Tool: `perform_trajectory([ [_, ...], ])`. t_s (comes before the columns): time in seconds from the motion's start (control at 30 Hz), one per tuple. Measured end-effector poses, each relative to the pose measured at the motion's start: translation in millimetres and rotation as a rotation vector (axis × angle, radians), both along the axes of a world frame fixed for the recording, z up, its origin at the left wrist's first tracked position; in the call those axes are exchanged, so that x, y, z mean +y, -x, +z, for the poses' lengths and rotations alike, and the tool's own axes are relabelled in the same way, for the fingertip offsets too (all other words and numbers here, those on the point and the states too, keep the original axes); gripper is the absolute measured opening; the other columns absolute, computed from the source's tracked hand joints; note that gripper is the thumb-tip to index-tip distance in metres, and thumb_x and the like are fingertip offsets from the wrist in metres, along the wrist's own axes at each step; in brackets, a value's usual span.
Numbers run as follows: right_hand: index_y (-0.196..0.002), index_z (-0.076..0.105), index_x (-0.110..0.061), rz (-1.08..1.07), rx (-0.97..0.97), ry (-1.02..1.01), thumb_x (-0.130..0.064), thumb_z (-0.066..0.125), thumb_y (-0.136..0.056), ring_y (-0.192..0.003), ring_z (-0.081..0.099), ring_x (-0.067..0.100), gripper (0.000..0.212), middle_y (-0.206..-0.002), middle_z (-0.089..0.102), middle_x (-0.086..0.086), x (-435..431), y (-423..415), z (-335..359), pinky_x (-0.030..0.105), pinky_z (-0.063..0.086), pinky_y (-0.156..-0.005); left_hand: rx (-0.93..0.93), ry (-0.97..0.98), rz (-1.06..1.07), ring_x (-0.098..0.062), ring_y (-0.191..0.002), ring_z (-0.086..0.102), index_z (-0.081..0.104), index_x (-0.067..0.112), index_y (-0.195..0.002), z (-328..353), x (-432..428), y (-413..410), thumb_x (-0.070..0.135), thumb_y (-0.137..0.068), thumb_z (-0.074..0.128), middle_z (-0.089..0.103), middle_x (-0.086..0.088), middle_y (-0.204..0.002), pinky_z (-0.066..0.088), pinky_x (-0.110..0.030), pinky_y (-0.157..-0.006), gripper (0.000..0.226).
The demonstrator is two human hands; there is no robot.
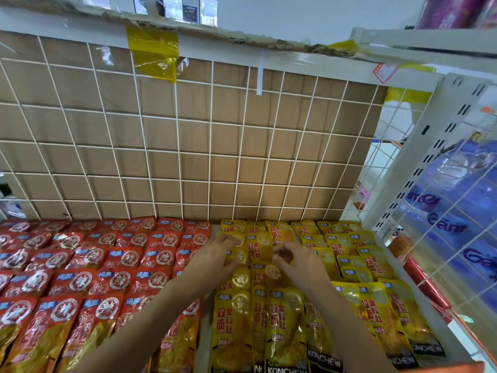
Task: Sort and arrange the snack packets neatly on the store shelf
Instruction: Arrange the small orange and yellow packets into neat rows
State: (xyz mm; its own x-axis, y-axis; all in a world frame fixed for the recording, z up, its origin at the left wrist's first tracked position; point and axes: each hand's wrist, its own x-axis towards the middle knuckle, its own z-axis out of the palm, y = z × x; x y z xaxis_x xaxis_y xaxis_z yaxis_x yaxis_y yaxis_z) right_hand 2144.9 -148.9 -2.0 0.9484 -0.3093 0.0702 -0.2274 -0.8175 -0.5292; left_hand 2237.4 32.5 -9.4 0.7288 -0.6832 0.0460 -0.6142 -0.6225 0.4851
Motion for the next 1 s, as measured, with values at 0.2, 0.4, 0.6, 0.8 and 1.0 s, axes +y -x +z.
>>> perform_trajectory([
  [0.2,-0.114,0.06,-0.023,0.053,0.073,0.08,-0.032,0.056,-0.09,-0.098,0.059,0.016,0.026,-0.103,0.063,-0.005,-24.7,-38.5,-3.4,0.032,0.049,-0.083,0.056,-0.111,0.137,-0.02,-0.145,0.004,0.01,0.019,-0.15,-12.3,-28.9,12.7,0.035,-0.099,0.034,0.005,0.0,-0.158,0.011,-0.037,-0.116,0.058],
  [0.4,-0.121,0.057,-0.024,0.099,0.169,0.139,-0.039,0.056,-0.089,-0.114,0.052,0.02,0.035,-0.123,0.057,0.001,-27.7,-78.4,-8.8,0.033,0.043,-0.094,-0.071,-0.292,0.215,-0.02,-0.145,-0.009,0.003,0.019,-0.15,-34.9,-46.0,21.4,0.062,-0.086,0.002,-0.003,-0.002,-0.158,-0.01,-0.045,-0.114,0.077],
  [0.6,-0.096,0.066,-0.017,0.08,0.144,0.022,-0.028,0.062,-0.087,-0.1,0.059,0.019,0.015,-0.108,0.065,0.001,-31.8,-94.0,-17.4,0.029,0.043,-0.083,-0.084,-0.322,0.241,-0.018,-0.144,-0.012,0.002,0.025,-0.149,-38.3,-49.2,23.0,0.067,-0.062,-0.016,-0.009,0.002,-0.158,-0.006,-0.045,-0.115,0.099],
  [0.8,-0.091,0.067,-0.01,0.035,0.119,-0.08,-0.021,0.062,-0.087,-0.095,0.06,0.02,0.012,-0.101,0.068,0.005,-36.8,-97.1,-20.7,0.027,0.043,-0.078,-0.104,-0.31,0.229,-0.017,-0.145,-0.008,0.008,0.027,-0.149,-37.5,-49.1,24.6,0.068,-0.069,-0.009,-0.004,0.003,-0.158,0.0,-0.043,-0.116,0.091],
  [1.0,-0.09,0.067,-0.008,0.039,0.11,-0.065,-0.018,0.061,-0.087,-0.095,0.06,0.02,0.012,-0.1,0.068,0.005,-36.8,-97.9,-23.4,0.025,0.042,-0.076,-0.099,-0.319,0.237,-0.017,-0.145,-0.008,0.009,0.026,-0.149,-37.6,-48.9,24.8,0.063,-0.088,0.009,-0.004,0.003,-0.158,-0.001,-0.043,-0.116,0.071],
])
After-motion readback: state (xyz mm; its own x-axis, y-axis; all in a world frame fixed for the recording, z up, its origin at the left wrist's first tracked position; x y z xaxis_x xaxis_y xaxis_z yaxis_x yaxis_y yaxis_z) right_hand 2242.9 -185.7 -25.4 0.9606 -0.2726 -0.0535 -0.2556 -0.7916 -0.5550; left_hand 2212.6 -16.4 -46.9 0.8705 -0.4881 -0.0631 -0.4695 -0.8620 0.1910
